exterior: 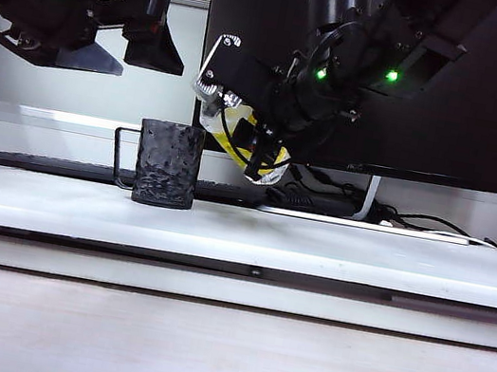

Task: Carefully pick up the bottle and pour some water from the bottle into the cup.

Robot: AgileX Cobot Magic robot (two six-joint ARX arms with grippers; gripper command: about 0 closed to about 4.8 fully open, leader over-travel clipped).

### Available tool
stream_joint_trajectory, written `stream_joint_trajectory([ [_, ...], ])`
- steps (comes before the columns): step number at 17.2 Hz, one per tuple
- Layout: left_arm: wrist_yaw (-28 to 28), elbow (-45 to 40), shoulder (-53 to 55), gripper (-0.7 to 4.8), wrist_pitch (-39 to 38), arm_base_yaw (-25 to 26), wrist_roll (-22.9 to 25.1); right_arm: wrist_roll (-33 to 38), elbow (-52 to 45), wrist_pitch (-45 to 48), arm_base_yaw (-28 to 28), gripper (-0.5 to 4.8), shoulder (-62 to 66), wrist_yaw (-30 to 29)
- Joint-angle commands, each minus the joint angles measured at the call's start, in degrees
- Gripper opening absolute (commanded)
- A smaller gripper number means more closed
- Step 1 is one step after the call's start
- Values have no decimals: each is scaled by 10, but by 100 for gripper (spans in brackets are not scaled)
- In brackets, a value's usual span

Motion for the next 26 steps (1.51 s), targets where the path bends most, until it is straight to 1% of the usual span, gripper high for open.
stream_joint_trajectory([
  [1,3,1,-1,479,6,0,0,-30,24,48,0,175,9,1],
  [4,2,1,-1,479,5,0,0,-38,50,53,1,175,29,-1],
  [6,2,1,-1,479,3,0,0,-78,52,52,1,175,31,-1],
  [12,2,1,-1,479,-15,0,0,-141,52,55,1,175,31,1],
  [14,2,1,-2,479,-20,0,0,-150,52,55,-3,175,31,1],
  [15,2,1,-2,479,-21,0,0,-152,52,57,-5,175,31,10],
  [18,2,1,-2,479,-21,0,0,-183,52,57,-19,175,31,15],
  [23,2,1,-2,479,-24,0,0,-189,52,61,-20,175,31,13],
  [26,2,1,-1,479,-24,0,0,-231,52,57,-20,175,31,13],
])
